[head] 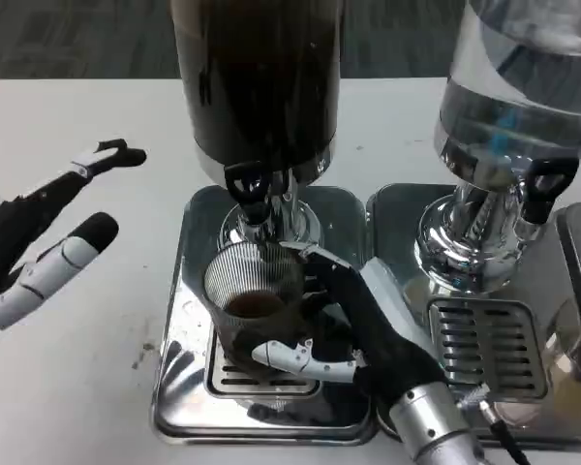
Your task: Grasp the cup under the faucet to collect the drink, then remove the cup.
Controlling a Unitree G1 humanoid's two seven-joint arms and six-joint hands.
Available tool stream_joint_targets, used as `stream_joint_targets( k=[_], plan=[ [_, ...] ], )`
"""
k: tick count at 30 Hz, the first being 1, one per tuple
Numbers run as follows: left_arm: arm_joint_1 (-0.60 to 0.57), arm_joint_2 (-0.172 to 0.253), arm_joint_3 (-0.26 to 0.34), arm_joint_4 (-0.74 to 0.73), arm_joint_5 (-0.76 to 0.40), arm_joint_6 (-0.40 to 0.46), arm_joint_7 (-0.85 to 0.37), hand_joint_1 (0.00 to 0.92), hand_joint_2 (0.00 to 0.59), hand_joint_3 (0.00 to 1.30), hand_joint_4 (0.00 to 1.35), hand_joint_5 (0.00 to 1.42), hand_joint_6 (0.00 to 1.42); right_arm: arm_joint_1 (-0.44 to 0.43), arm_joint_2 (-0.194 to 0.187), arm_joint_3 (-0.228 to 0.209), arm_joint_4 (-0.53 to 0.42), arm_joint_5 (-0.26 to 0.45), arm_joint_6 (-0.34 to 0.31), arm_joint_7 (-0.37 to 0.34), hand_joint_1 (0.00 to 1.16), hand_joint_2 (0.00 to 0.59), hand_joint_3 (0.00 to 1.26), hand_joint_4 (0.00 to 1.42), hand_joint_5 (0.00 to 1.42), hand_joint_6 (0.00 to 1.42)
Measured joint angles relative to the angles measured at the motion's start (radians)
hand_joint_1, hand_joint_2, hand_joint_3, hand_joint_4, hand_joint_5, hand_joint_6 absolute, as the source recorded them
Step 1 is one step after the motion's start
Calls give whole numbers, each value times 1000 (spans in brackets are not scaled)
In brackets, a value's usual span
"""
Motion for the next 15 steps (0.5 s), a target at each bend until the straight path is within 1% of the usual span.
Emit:
stream_joint_targets(
  k=[15],
  plan=[
    [0,4,-24,11,0,0,-1,0,189,193,51,72,61,58,-7,-15,-57,-5,0,-12,754,208,358,410,497,552]
  ],
)
